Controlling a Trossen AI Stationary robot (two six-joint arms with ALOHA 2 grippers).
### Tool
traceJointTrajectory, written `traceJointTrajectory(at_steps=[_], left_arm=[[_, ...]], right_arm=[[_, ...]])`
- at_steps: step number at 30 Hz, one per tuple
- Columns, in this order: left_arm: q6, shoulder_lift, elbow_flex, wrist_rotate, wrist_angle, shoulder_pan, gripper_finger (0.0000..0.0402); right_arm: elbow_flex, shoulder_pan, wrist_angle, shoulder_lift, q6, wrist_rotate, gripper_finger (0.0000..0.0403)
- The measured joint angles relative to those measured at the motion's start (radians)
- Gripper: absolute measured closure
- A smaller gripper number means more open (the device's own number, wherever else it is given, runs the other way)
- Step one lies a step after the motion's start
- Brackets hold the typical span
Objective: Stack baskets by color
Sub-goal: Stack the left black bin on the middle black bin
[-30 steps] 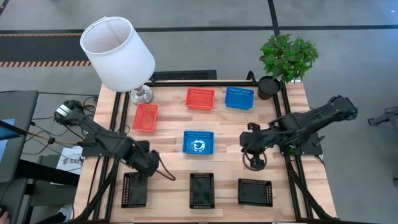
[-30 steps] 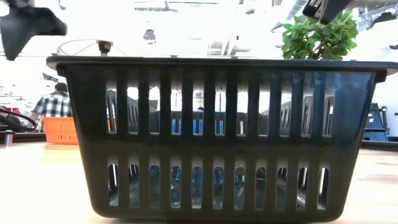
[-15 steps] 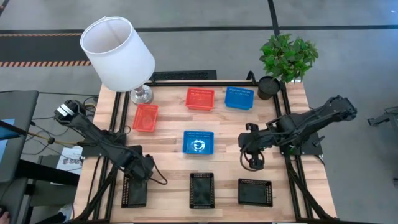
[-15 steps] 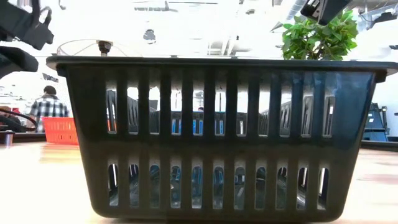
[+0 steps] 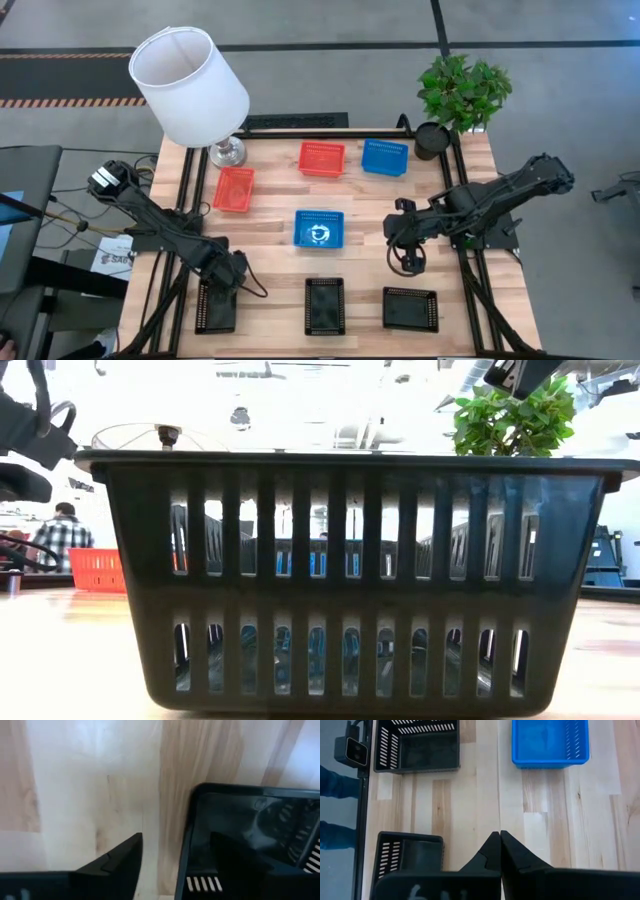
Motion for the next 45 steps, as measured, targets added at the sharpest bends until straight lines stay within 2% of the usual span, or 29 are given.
traceJointTrajectory(at_steps=[5, 11, 15, 20, 29, 32, 38, 45], left_arm=[[0.000, 0.000, -0.017, 0.030, 0.016, 0.000, 0.0271], [0.000, 0.000, -0.017, 0.047, 0.019, 0.001, 0.0388], [0.021, 0.000, -0.006, 0.082, 0.015, 0.007, 0.0398], [0.059, -0.018, 0.074, 0.121, -0.009, 0.044, 0.0401], [0.070, -0.045, 0.332, 0.116, -0.036, 0.165, 0.0401], [0.078, -0.028, 0.436, 0.077, -0.032, 0.213, 0.0401], [0.244, 0.114, 0.650, 0.011, -0.027, 0.303, 0.0401], [0.461, 0.365, 0.873, 0.079, -0.032, 0.388, 0.0401]], right_arm=[[0.000, -0.002, -0.001, 0.000, 0.000, 0.000, 0.0393], [0.000, -0.002, -0.001, 0.000, 0.000, 0.000, 0.0393], [0.000, -0.002, -0.001, 0.000, 0.000, 0.000, 0.0393], [0.000, -0.002, -0.001, 0.000, 0.000, 0.000, 0.0393], [0.000, -0.002, -0.001, 0.000, 0.000, 0.001, 0.0393], [0.000, 0.000, -0.003, 0.000, 0.000, 0.001, 0.0393], [0.000, 0.001, -0.018, 0.000, 0.000, 0.000, 0.0393], [0.000, 0.002, -0.078, 0.000, 0.000, 0.000, 0.0393]])
